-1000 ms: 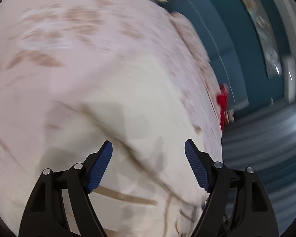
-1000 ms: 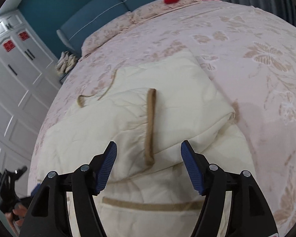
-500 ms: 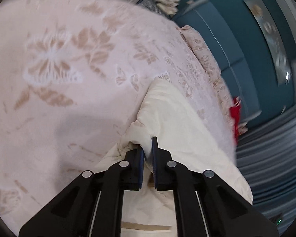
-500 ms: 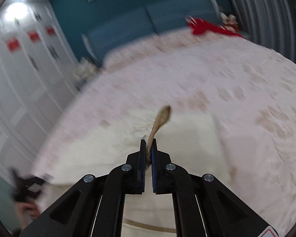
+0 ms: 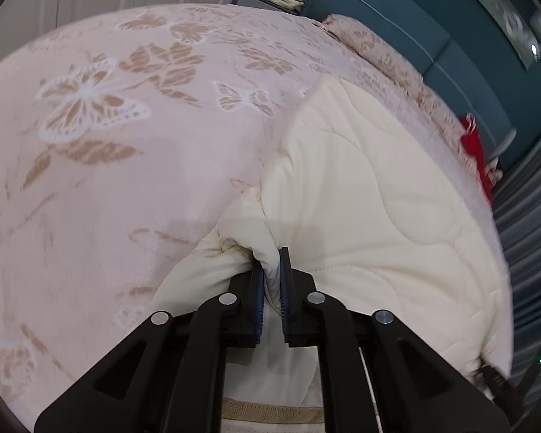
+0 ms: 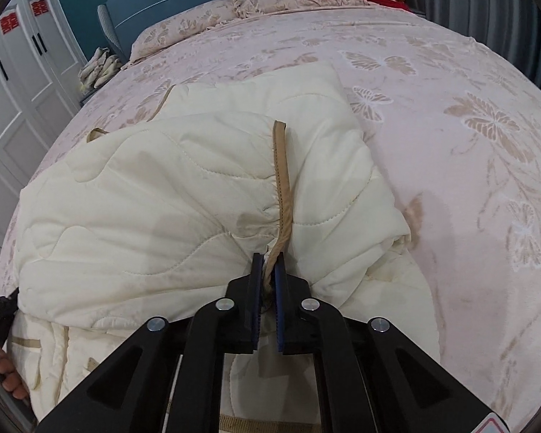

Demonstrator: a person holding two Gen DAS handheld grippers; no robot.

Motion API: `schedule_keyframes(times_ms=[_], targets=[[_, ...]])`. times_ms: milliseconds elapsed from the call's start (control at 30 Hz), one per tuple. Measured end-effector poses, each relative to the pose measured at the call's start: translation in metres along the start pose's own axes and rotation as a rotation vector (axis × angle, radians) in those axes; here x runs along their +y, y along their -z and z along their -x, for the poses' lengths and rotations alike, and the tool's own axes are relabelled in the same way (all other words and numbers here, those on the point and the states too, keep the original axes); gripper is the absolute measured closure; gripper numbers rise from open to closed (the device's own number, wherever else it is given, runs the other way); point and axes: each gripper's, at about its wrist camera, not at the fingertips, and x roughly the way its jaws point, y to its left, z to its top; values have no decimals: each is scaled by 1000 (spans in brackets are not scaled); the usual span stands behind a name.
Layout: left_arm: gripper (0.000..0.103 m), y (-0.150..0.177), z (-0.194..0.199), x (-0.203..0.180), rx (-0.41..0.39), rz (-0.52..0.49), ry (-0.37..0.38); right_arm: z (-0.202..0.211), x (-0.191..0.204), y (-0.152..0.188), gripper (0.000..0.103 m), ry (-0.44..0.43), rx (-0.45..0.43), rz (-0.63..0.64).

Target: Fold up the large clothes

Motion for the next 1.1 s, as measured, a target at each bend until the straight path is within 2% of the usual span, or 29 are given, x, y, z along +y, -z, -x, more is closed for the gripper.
schedule_keyframes(times_ms=[67,100,133,200,267,333,367,433,533,600,733,867,1100], targets=[[92,-2,6,-5,2,-44,-19,13,-8,-2,97,-32,2,-57],[87,-4,14,-5,0,-59,-24,24,-11,-2,94,-27,-12,-85],[85,-6,25,-4,-7,-70,-33,37,-12,-2,88,-17,-40,-105],[75,-8,49,-5,-52,-97,-61,61,-4,0,84,36,-92,-91],[74,-12,78,-11,-121,-142,-79,78,12,-1,84,16,-139,-59],[75,-18,98,-30,-159,-151,-13,83,45,-4,91,-47,-137,-13],[75,-21,98,-41,-154,-159,21,81,58,-5,92,-68,-124,13],[75,-20,84,-77,-97,-213,88,69,92,-3,97,-116,-93,65],[80,-4,51,-117,-24,-304,101,40,134,10,97,-131,-22,136],[80,8,33,-130,23,-336,110,26,146,17,97,-113,5,163],[80,29,8,-135,55,-374,78,2,148,29,98,-82,48,179],[80,38,-10,-128,81,-385,58,-12,141,36,101,-74,52,184],[80,58,-16,-130,22,-479,14,-18,144,44,102,-43,12,219]])
